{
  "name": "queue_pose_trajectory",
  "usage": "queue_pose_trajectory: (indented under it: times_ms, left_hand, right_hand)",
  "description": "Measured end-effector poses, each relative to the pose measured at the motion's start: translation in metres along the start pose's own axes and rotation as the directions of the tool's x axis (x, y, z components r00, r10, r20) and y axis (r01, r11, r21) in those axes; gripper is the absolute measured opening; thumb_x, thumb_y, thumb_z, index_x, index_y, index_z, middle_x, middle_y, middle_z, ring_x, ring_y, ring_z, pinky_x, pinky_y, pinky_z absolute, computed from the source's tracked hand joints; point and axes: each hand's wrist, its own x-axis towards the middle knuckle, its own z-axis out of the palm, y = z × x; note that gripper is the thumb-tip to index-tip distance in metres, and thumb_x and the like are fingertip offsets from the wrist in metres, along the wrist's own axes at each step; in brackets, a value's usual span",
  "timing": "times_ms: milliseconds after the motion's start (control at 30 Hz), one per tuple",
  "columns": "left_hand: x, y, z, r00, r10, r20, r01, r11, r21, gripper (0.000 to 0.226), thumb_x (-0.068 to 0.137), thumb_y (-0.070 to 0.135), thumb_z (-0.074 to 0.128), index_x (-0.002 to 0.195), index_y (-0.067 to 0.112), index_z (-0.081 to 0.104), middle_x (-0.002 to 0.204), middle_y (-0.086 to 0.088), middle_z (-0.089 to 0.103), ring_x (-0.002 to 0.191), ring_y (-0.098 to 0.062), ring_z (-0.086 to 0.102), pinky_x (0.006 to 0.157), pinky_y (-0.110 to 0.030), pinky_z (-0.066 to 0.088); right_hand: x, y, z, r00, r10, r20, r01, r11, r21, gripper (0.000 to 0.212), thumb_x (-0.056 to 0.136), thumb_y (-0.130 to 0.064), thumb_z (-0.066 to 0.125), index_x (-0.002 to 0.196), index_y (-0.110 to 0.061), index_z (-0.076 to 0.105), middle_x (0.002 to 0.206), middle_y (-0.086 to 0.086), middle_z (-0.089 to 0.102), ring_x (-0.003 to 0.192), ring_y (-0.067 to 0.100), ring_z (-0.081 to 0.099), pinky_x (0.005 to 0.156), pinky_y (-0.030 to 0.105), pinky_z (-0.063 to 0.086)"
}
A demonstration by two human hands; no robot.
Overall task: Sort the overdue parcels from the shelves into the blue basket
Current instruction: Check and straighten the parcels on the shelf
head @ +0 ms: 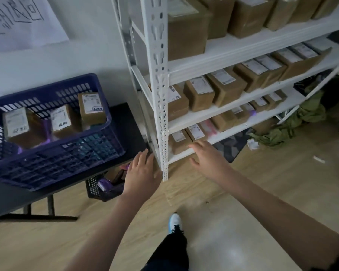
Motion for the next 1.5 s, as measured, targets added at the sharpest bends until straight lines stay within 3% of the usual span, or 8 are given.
queue_pose_trajectory:
  times_ms: [167, 433, 767, 900, 1033, 1200, 1333, 1500]
  left_hand:
    - [0.034, 0.038, 0.019, 0.999, 0.048, 0.003, -0.048, 0.999, 0.014, 0.072, 0.098, 0.053, 0.050, 0.157, 0.017, 0.029, 0.165, -0.004, 0.023, 0.154, -0.027, 0.016, 0.123, -0.043, 0.019]
    - [0.087, 0.096, 0.048, 0.997, 0.005, 0.076, -0.009, 0.999, 0.051, 0.073, 0.099, 0.053, 0.048, 0.159, 0.020, 0.022, 0.168, -0.002, 0.016, 0.156, -0.024, 0.011, 0.124, -0.041, 0.017]
    - [0.143, 0.170, 0.109, 0.965, -0.262, 0.016, 0.262, 0.964, -0.034, 0.072, 0.098, 0.055, 0.049, 0.157, 0.019, 0.029, 0.165, 0.000, 0.024, 0.152, -0.022, 0.022, 0.121, -0.041, 0.027]
    - [0.174, 0.169, 0.170, 0.938, -0.346, 0.018, 0.346, 0.936, -0.065, 0.073, 0.097, 0.052, 0.052, 0.157, 0.017, 0.028, 0.165, -0.001, 0.024, 0.152, -0.023, 0.021, 0.120, -0.042, 0.030]
    - [0.217, 0.137, 0.244, 0.924, -0.383, -0.019, 0.380, 0.921, -0.090, 0.076, 0.096, 0.048, 0.057, 0.157, 0.014, 0.028, 0.164, -0.003, 0.026, 0.150, -0.023, 0.026, 0.118, -0.040, 0.035]
    - [0.269, 0.087, 0.338, 0.902, -0.413, -0.129, 0.384, 0.901, -0.203, 0.086, 0.095, 0.048, 0.062, 0.159, 0.014, 0.016, 0.166, 0.000, 0.020, 0.152, -0.020, 0.018, 0.121, -0.033, 0.022]
    - [0.297, 0.046, 0.410, 0.883, -0.407, -0.235, 0.355, 0.905, -0.235, 0.094, 0.090, 0.045, 0.070, 0.160, 0.017, 0.013, 0.164, -0.001, 0.022, 0.150, -0.021, 0.019, 0.121, -0.033, 0.020]
    - [0.318, 0.002, 0.467, 0.857, -0.429, -0.286, 0.366, 0.897, -0.247, 0.106, 0.088, 0.044, 0.073, 0.161, 0.015, 0.002, 0.168, -0.007, 0.012, 0.154, -0.024, 0.013, 0.123, -0.036, 0.015]
  right_hand:
    - [0.023, 0.044, -0.004, 1.000, -0.013, 0.010, 0.012, 1.000, 0.011, 0.042, 0.101, -0.026, 0.055, 0.139, -0.011, 0.053, 0.139, 0.001, 0.050, 0.128, 0.018, 0.047, 0.092, 0.026, 0.044]
    - [0.059, 0.131, -0.029, 0.997, -0.061, 0.045, 0.060, 0.998, 0.021, 0.046, 0.101, -0.028, 0.054, 0.144, -0.012, 0.047, 0.143, 0.003, 0.048, 0.127, 0.021, 0.051, 0.100, 0.034, 0.048]
    - [0.097, 0.242, -0.004, 0.941, -0.281, 0.188, 0.278, 0.960, 0.041, 0.050, 0.103, -0.027, 0.052, 0.149, -0.012, 0.042, 0.146, 0.002, 0.045, 0.132, 0.019, 0.046, 0.103, 0.031, 0.047]
    - [0.117, 0.286, 0.055, 0.937, -0.291, 0.192, 0.283, 0.957, 0.068, 0.043, 0.100, -0.025, 0.055, 0.141, -0.012, 0.049, 0.135, 0.001, 0.049, 0.119, 0.018, 0.053, 0.096, 0.032, 0.052]
    - [0.149, 0.314, 0.143, 0.938, -0.306, 0.165, 0.289, 0.950, 0.118, 0.042, 0.100, -0.025, 0.057, 0.139, -0.011, 0.051, 0.136, 0.003, 0.051, 0.124, 0.021, 0.052, 0.099, 0.034, 0.050]
    - [0.192, 0.326, 0.284, 0.943, -0.310, 0.117, 0.279, 0.933, 0.229, 0.043, 0.099, -0.022, 0.061, 0.138, -0.007, 0.053, 0.134, 0.004, 0.056, 0.123, 0.021, 0.054, 0.098, 0.023, 0.041]
    - [0.212, 0.334, 0.391, 0.935, -0.348, 0.065, 0.317, 0.905, 0.284, 0.053, 0.100, -0.027, 0.058, 0.148, -0.009, 0.047, 0.143, 0.005, 0.054, 0.131, 0.018, 0.051, 0.109, 0.024, 0.036]
    - [0.232, 0.358, 0.453, 0.929, -0.365, -0.053, 0.365, 0.887, 0.284, 0.046, 0.099, -0.026, 0.059, 0.142, -0.011, 0.052, 0.132, 0.001, 0.056, 0.123, 0.019, 0.053, 0.101, 0.025, 0.042]
